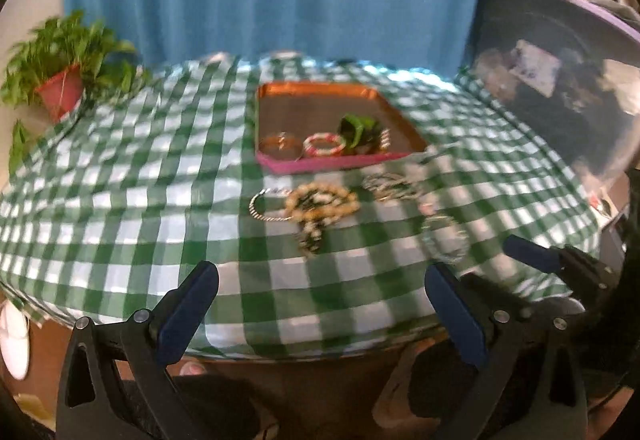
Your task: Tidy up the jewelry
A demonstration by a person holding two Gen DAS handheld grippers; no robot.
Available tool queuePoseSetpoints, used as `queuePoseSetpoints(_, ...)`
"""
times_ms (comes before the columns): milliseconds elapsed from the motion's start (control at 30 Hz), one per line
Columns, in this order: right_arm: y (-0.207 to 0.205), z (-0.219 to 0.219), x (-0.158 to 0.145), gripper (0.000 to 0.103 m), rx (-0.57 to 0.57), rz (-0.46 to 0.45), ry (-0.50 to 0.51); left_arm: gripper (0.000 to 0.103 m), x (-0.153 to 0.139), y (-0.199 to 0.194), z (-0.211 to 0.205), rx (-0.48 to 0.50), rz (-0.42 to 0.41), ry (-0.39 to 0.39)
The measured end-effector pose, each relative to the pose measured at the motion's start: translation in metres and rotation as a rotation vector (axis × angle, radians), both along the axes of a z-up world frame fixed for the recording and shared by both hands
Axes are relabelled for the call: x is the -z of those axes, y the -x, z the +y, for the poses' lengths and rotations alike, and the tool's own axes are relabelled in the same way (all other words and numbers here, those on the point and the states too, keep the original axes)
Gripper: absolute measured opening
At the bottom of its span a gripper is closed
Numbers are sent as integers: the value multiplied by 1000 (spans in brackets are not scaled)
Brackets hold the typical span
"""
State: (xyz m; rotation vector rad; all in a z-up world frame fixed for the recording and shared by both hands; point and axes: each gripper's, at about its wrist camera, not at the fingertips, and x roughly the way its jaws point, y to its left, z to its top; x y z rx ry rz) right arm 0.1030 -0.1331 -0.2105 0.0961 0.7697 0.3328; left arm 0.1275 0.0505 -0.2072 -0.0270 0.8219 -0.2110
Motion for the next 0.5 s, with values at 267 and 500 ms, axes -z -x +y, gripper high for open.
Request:
queuePoseSetpoints(267,-44,-16,32,31,18,43,32,70,42,-45,8,31,58,16)
queuePoseSetpoints(500,-62,-12,50,16,3,81,16,39,61,-65,-11,133,77,-6)
